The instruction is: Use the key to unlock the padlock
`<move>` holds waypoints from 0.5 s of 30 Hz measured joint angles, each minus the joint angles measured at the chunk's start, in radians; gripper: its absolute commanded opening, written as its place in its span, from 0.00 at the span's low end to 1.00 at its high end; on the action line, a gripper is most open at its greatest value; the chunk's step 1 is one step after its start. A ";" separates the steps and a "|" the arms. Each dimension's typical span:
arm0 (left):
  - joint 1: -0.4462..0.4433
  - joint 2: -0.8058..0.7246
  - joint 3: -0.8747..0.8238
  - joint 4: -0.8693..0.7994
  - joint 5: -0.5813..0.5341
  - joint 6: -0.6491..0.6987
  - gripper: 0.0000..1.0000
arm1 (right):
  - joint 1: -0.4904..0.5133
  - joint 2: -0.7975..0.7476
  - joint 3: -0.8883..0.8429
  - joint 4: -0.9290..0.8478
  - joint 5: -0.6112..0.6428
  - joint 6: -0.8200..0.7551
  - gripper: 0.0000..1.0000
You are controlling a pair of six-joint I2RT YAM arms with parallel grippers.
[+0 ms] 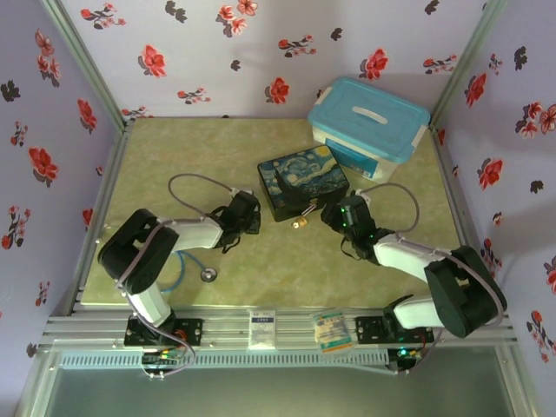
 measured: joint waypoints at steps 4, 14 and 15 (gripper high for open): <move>0.002 -0.134 0.012 -0.061 0.036 -0.027 0.72 | -0.067 -0.005 0.178 -0.182 0.003 -0.121 0.70; 0.011 -0.058 0.187 0.039 0.098 -0.115 0.92 | -0.164 0.148 0.403 -0.265 -0.039 -0.277 0.86; 0.013 -0.021 0.202 0.046 0.102 -0.121 0.92 | -0.166 0.185 0.427 -0.270 -0.045 -0.288 0.86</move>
